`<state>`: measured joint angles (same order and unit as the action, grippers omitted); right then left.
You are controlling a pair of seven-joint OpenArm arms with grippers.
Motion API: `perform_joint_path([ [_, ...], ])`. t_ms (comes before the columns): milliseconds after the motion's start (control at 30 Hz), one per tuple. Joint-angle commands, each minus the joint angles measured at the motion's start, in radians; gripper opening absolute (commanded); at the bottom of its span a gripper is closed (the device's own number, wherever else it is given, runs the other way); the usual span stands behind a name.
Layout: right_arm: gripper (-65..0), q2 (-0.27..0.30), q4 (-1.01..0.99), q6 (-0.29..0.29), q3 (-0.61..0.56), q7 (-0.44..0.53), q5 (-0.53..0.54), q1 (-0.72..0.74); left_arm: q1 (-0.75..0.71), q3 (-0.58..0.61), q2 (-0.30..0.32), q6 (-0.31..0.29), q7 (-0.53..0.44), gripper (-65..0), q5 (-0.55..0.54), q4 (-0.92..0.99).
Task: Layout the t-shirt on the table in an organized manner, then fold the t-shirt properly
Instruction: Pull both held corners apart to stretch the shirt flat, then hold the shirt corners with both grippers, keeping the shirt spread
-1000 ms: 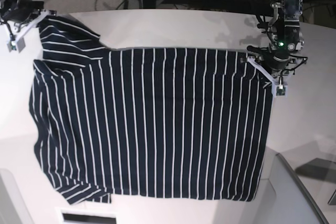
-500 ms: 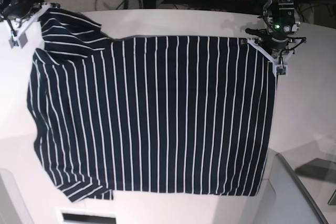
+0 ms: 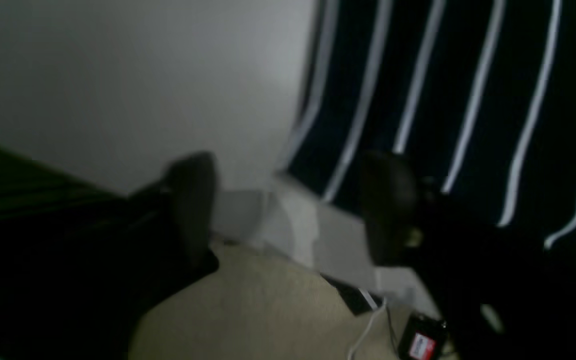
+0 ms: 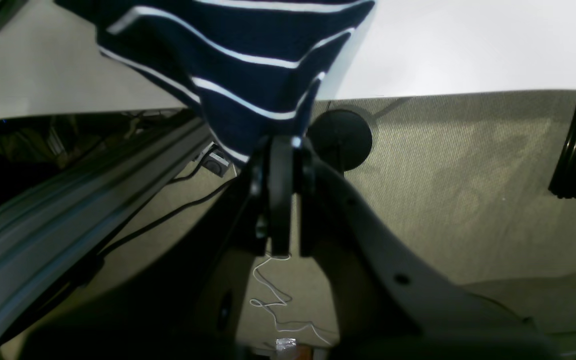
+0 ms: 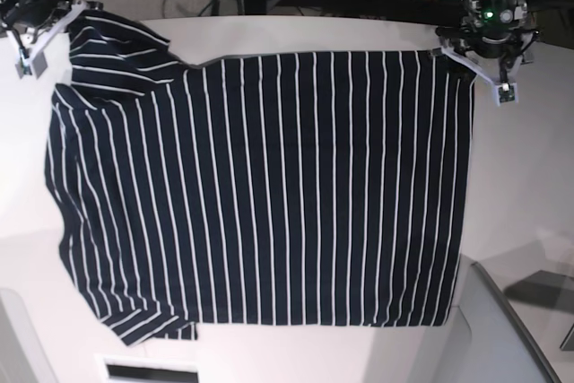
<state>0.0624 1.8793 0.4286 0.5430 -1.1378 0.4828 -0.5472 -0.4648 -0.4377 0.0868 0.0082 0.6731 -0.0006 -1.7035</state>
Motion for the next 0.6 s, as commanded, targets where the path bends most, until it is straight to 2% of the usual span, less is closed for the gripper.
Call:
perform_joint_path([
  [0,-64.5,0.011,0.019,0.005,0.004,0.008,0.006,-0.006,-0.016,-0.025,0.001,0.005,-0.014,-16.3,-0.002,-0.037],
  [67,-64.5,0.012,0.019,0.006,0.004,0.009,0.006,-0.006,-0.038,-0.071,-0.009,0.003,-0.014,-15.5,-0.054,-0.057],
  [167,-64.5,0.012,0.019,0.006,0.004,0.009,0.006,-0.006,-0.079,-0.178,-0.014,-0.007,-0.014,-15.6,-0.272,-0.053],
  [200,-64.5,0.012,0.019,0.008,0.004,0.009,0.006,-0.006,-0.101,-0.223,-0.014,-0.038,-0.014,-15.6,-0.378,-0.048],
  [300,-64.5,0.012,0.018,0.063,0.004,0.009,0.001,-0.006,-0.156,-0.333,-0.006,-0.213,-0.014,-15.6,-0.709,0.023],
  [333,-64.5,0.012,0.018,0.075,0.004,0.009,0.001,-0.006,-0.16,-0.353,-0.003,-0.264,-0.014,-15.6,-0.774,0.061],
  [567,-64.5,0.012,0.016,0.086,0.004,0.009,0.0,-0.004,-0.127,-0.356,0.009,-0.411,-0.014,-15.6,-0.793,0.145],
])
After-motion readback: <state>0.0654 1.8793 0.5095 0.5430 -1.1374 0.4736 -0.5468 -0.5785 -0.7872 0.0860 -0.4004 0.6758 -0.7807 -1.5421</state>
